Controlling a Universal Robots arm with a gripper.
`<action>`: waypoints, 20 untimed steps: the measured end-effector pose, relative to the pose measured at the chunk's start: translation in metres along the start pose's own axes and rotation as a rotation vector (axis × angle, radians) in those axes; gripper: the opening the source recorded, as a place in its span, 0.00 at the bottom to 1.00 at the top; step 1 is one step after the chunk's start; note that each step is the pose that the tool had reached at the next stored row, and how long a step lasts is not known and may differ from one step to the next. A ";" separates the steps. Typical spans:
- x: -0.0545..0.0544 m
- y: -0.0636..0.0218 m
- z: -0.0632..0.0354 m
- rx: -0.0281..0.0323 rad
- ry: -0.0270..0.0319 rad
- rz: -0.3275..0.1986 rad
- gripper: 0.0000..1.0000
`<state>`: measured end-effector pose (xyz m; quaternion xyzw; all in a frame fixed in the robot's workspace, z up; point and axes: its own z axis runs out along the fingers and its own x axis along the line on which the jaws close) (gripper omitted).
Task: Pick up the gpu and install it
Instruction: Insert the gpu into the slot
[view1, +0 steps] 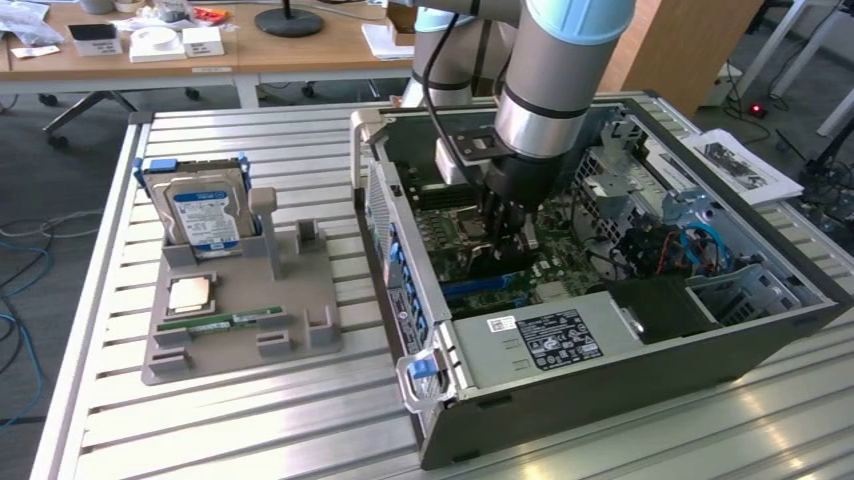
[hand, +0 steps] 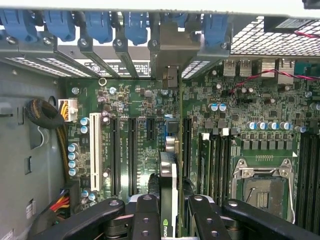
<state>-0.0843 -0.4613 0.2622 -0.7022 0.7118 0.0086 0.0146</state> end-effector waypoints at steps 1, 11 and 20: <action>0.000 0.0000 0.0000 -0.0001 0.0001 0.000 0.27; 0.000 0.0000 0.0002 0.0077 -0.0001 0.000 0.27; 0.000 0.0029 0.0002 0.0138 -0.0002 -0.001 0.27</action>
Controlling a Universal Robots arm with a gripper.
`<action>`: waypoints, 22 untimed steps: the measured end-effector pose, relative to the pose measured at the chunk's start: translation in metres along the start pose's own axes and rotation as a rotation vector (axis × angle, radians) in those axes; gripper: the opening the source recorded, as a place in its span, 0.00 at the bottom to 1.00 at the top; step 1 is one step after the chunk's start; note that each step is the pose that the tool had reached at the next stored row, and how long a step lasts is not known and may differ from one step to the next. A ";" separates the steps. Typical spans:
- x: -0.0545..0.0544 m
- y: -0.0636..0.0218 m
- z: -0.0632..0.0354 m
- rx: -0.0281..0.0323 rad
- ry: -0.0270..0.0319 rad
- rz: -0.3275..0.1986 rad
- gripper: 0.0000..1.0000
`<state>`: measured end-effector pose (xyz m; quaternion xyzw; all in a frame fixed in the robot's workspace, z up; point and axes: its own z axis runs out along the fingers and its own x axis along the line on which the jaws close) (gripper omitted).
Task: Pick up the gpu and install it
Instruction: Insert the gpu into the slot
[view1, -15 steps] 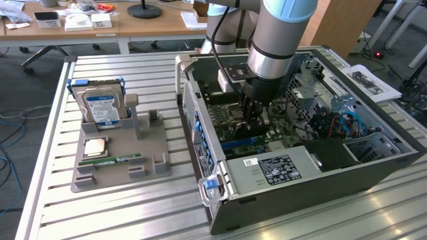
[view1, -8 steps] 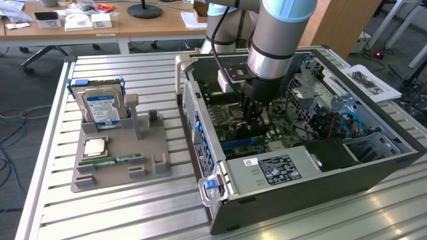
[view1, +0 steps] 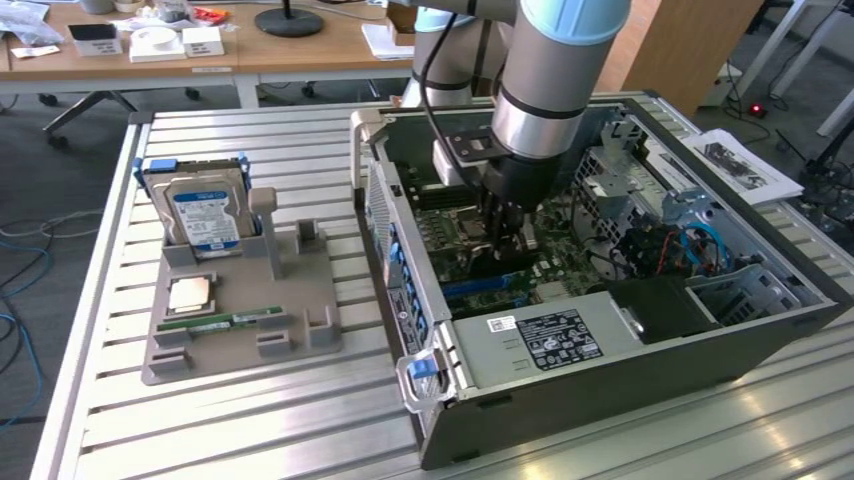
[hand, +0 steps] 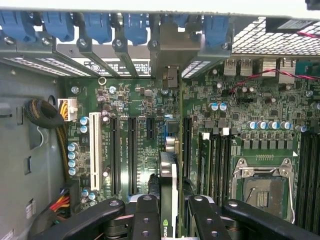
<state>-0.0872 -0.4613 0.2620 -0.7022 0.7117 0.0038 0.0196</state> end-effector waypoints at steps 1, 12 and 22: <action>0.000 0.0007 0.0000 0.0003 0.0000 0.000 0.27; 0.000 0.0037 0.0011 0.0079 -0.0001 0.000 0.27; 0.000 0.0037 0.0018 0.0104 -0.0001 0.000 0.27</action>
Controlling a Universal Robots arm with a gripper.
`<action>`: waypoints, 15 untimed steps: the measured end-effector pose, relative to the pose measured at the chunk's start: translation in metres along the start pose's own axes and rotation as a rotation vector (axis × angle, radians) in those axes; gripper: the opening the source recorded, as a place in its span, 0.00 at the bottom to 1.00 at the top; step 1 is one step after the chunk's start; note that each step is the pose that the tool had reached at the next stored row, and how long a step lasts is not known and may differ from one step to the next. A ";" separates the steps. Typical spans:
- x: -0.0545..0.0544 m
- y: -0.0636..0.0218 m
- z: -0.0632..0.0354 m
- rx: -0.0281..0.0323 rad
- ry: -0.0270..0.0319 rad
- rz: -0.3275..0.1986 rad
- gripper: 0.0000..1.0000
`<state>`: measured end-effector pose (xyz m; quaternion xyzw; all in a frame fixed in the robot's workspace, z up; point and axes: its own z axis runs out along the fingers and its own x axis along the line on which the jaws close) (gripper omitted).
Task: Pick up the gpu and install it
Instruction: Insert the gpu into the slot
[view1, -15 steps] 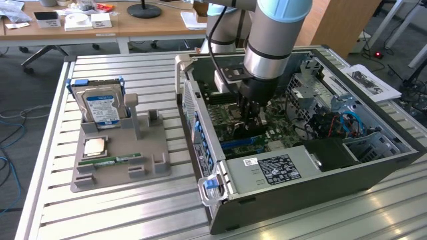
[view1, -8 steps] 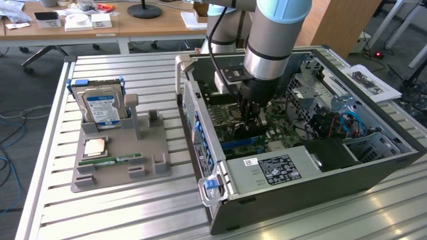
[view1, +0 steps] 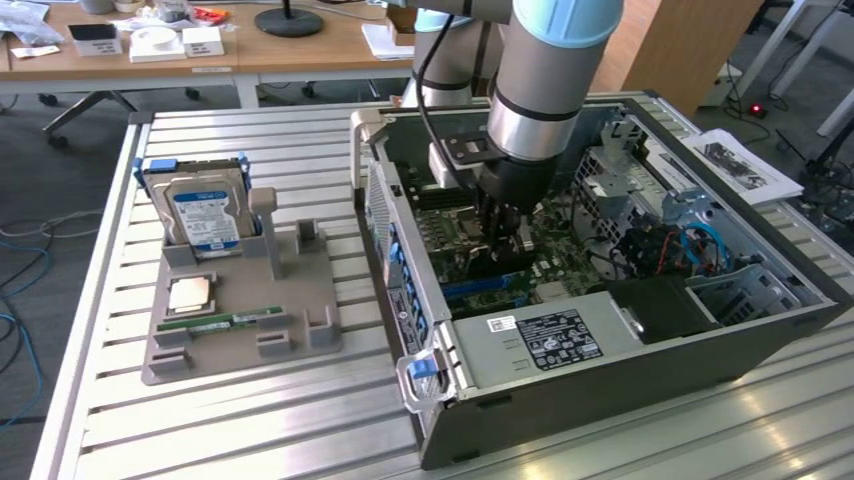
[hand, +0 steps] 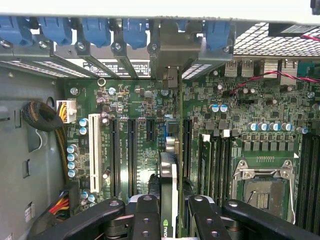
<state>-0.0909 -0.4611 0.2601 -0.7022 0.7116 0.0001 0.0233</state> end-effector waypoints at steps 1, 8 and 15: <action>0.000 0.0000 0.0000 0.0000 0.0000 0.000 0.27; 0.000 -0.0011 0.0000 -0.0073 0.0002 0.000 0.27; 0.000 -0.0012 0.0000 -0.0093 0.0001 0.000 0.27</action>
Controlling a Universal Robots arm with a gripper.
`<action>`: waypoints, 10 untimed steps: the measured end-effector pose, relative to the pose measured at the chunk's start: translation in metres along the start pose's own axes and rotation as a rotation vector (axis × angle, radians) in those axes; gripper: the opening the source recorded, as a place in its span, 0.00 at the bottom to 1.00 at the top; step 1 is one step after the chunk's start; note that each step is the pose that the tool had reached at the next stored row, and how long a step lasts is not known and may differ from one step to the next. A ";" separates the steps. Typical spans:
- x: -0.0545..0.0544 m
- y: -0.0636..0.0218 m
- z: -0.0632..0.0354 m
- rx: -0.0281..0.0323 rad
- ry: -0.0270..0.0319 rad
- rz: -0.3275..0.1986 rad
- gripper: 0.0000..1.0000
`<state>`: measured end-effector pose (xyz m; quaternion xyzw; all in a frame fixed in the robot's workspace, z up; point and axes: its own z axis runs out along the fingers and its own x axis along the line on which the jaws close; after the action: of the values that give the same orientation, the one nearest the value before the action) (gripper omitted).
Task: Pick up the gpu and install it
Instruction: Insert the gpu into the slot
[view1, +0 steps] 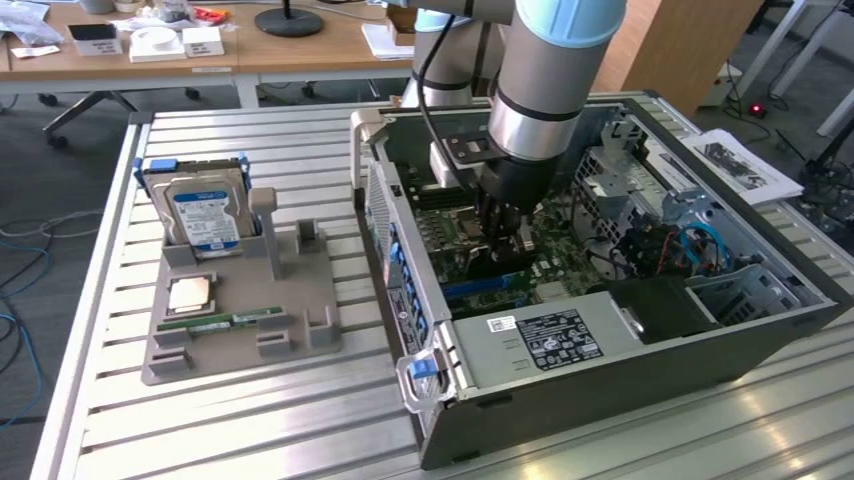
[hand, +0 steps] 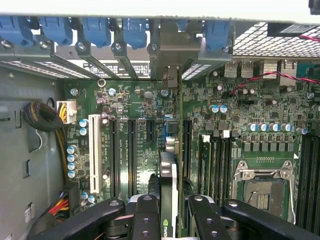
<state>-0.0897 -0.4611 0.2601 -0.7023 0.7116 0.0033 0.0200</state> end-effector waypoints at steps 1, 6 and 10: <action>0.000 0.0000 0.0000 -0.0007 0.0000 0.000 0.27; 0.000 -0.0001 0.0001 -0.0010 -0.0007 0.000 0.27; 0.000 -0.0004 0.0017 -0.0008 -0.0026 0.000 0.27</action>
<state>-0.0893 -0.4610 0.2584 -0.7022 0.7117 0.0045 0.0206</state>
